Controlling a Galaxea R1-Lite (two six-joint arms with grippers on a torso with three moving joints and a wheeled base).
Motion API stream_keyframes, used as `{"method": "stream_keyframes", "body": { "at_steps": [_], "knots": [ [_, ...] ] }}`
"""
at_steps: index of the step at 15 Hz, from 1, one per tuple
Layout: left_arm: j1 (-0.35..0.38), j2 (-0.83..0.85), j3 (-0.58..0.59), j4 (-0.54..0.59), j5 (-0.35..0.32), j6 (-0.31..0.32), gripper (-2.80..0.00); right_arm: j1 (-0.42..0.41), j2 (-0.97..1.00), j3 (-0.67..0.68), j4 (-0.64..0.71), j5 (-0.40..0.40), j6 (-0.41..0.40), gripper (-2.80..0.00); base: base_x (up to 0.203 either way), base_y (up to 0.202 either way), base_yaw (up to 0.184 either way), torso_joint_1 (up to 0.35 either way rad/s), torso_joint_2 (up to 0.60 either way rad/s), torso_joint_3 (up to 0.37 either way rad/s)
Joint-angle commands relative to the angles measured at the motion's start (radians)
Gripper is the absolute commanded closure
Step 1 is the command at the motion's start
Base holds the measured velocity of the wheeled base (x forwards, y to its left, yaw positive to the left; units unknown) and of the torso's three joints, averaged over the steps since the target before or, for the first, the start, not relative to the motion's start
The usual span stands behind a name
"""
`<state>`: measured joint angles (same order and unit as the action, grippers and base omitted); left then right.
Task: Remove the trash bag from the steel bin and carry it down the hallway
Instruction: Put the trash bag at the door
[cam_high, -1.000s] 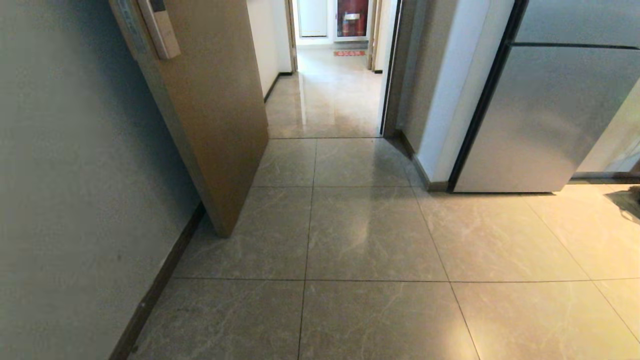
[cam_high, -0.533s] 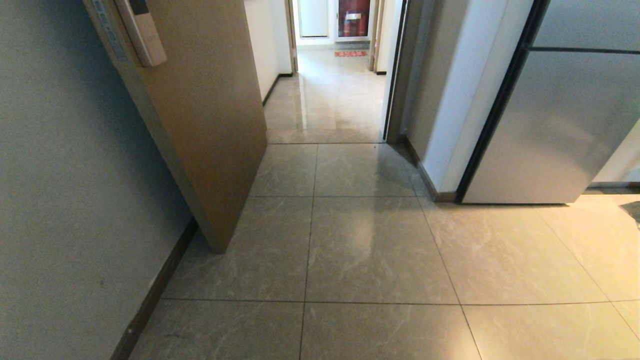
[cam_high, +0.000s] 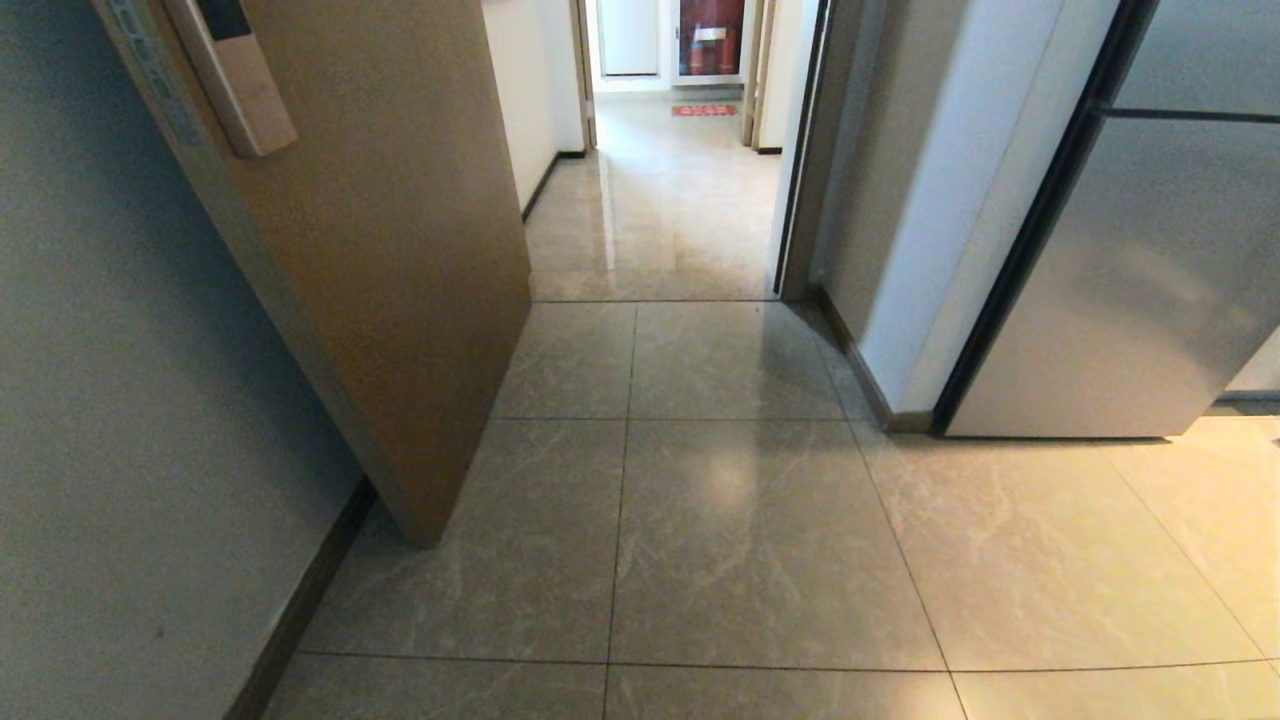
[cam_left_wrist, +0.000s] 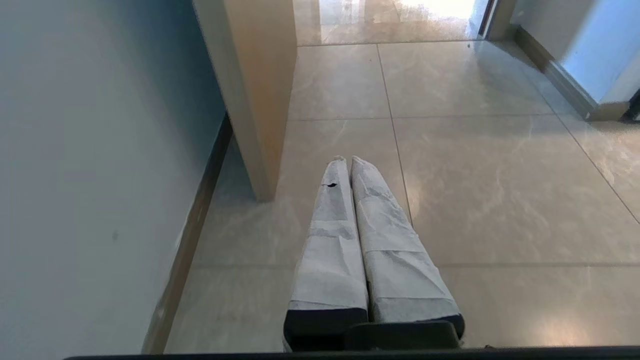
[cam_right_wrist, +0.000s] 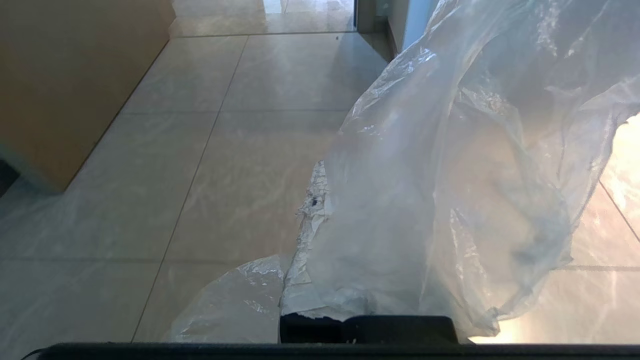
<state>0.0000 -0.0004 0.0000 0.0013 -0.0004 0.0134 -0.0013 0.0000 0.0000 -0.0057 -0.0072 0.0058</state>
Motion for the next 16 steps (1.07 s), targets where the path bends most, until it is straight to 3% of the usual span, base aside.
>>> {"method": "stream_keyframes", "body": {
  "at_steps": [1,16],
  "knots": [
    [0.0,-0.001,0.0,0.0,0.0,0.002,0.0,0.0,0.002,0.002,0.0,0.0,-0.002,0.0,0.191,0.0,0.002,0.007,0.0,-0.002],
    [0.0,-0.001,0.0,0.0,0.0,-0.004,0.0,0.0,0.002,0.002,0.0,0.0,0.0,0.0,0.192,0.0,0.0,0.002,0.0,0.003]
  ]
}}
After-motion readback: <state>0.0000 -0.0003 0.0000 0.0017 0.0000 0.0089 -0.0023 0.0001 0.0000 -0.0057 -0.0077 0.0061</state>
